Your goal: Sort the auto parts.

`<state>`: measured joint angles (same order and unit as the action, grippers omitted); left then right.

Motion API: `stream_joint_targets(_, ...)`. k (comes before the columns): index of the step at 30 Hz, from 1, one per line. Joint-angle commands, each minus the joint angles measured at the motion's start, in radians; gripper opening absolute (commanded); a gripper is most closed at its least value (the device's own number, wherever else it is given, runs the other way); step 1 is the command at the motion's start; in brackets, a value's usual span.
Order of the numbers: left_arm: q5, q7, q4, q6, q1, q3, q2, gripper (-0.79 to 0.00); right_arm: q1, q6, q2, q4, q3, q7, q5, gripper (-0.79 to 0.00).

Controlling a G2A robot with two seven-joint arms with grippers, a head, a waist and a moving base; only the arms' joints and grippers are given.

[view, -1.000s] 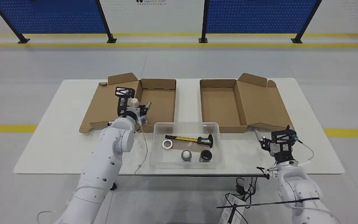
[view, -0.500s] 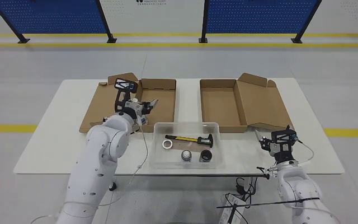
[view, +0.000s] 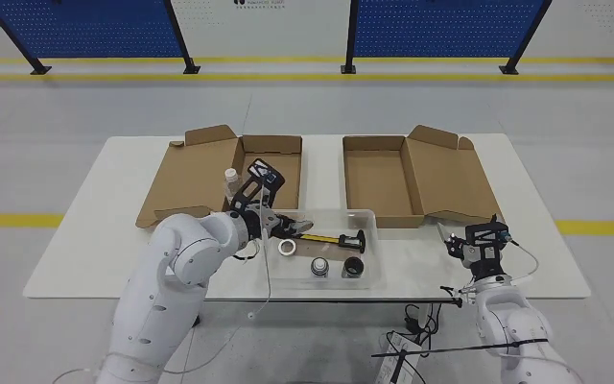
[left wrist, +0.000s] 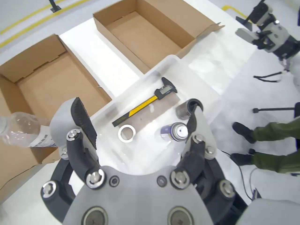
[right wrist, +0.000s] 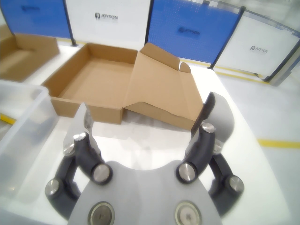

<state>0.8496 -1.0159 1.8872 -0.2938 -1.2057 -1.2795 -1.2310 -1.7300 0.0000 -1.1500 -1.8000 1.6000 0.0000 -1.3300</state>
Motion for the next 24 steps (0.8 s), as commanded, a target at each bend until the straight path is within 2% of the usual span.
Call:
stream_joint_targets(1, -0.025, -0.033, -0.002, -0.023, 0.006, 0.008, 0.003, 0.0, 0.0, 0.0, 0.0, 0.0, 0.0, 0.0, 0.0, 0.0)
stream_joint_targets(5, -0.057, -0.062, -0.01, -0.041, 0.017, 0.01, 0.007, 0.0, 0.0, 0.0, 0.0, 0.0, 0.0, 0.0, 0.0, 0.0)
stream_joint_targets(20, -0.062, -0.052, -0.013, -0.037, 0.011, 0.012, 0.007, 0.0, 0.0, 0.0, 0.0, 0.0, 0.0, 0.0, 0.0, 0.0)
stream_joint_targets(24, -0.075, -0.025, -0.001, 0.001, -0.008, 0.052, 0.005, 0.0, 0.0, 0.0, 0.0, 0.0, 0.0, 0.0, 0.0, 0.0)
